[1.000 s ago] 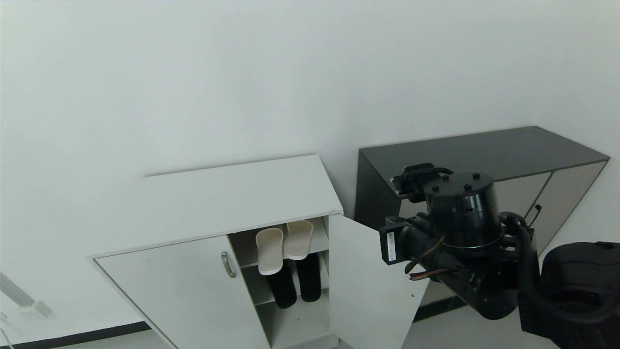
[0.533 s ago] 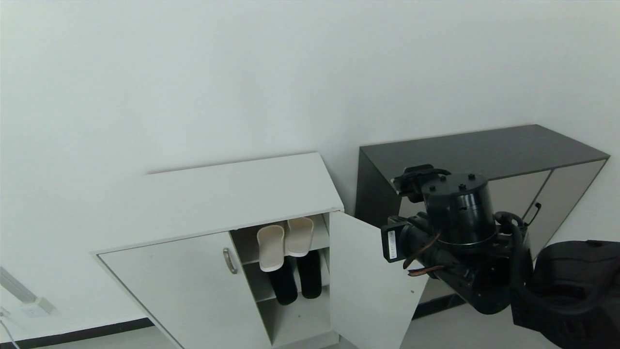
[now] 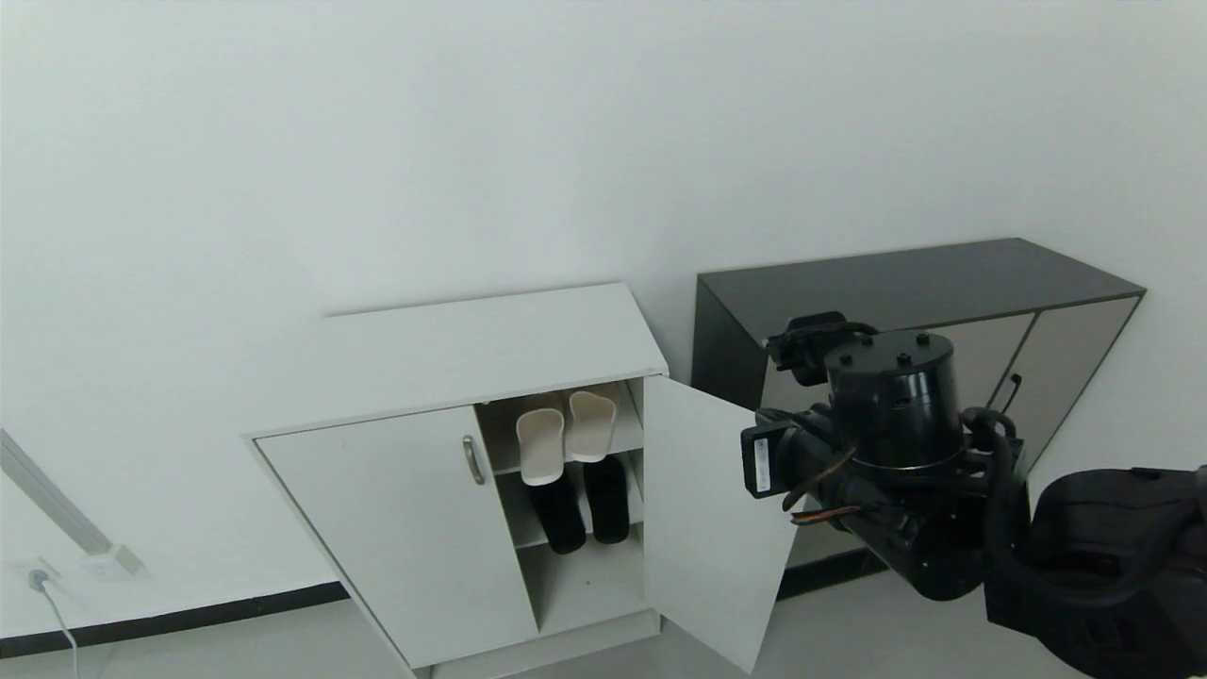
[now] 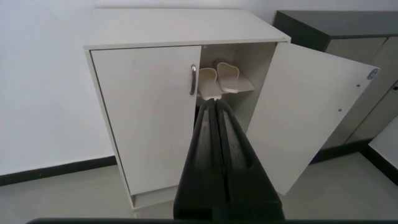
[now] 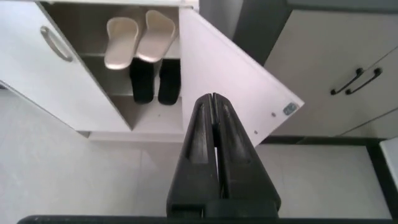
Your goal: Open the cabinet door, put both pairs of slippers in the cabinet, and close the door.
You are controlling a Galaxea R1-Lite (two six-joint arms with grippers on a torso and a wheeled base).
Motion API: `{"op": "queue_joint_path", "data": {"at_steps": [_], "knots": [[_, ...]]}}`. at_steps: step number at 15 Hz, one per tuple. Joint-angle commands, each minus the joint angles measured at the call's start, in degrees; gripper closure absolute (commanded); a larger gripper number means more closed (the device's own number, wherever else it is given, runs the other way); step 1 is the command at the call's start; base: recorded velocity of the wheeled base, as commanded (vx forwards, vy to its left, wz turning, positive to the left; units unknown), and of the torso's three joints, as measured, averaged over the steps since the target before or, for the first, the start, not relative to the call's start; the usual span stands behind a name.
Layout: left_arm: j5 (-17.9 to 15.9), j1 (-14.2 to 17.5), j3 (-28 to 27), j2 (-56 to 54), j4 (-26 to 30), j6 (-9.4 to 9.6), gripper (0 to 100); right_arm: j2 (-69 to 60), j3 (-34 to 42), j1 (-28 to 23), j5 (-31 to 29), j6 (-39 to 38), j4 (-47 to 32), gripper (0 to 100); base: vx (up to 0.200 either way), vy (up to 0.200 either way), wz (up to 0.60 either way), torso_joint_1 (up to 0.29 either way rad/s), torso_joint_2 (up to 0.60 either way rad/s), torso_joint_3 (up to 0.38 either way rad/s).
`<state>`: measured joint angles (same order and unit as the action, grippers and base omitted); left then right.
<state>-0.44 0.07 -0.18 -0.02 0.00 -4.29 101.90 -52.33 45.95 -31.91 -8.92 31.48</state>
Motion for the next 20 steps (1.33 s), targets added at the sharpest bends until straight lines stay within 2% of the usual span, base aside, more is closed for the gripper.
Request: {"op": "queue_joint_path", "data": {"at_steps": [1,5,7,9,12,17,20], "knots": [[0.09,0.01,0.01,0.02,0.0,-0.02,100,1.63,-0.22,-2.53,-0.08,0.22,2.01,100,0.0,0.0,0.0,0.0,0.0,0.0],[0.0,0.01,0.01,0.02,0.0,-0.02,100,2.69,-4.71,-11.23,4.76,4.27,1.75,100,0.0,0.0,0.0,0.0,0.0,0.0],[0.0,0.01,0.01,0.02,0.0,-0.02,100,4.36,-7.96,-13.78,5.37,4.27,0.08,100,0.0,0.0,0.0,0.0,0.0,0.0],[0.0,0.01,0.01,0.02,0.0,-0.02,100,7.17,-11.56,-17.47,10.56,4.0,-2.21,100,0.0,0.0,0.0,0.0,0.0,0.0],[0.0,0.01,0.01,0.02,0.0,-0.02,100,12.27,-15.69,-21.51,12.49,2.51,-3.7,100,0.0,0.0,0.0,0.0,0.0,0.0],[0.0,0.01,0.01,0.11,0.0,-0.02,100,17.63,-17.01,-23.71,17.41,-0.92,-3.7,100,0.0,0.0,0.0,0.0,0.0,0.0],[0.0,0.01,0.01,0.02,0.0,-0.02,100,20.35,-17.71,-23.89,18.12,-1.8,-3.61,100,0.0,0.0,0.0,0.0,0.0,0.0]]}}
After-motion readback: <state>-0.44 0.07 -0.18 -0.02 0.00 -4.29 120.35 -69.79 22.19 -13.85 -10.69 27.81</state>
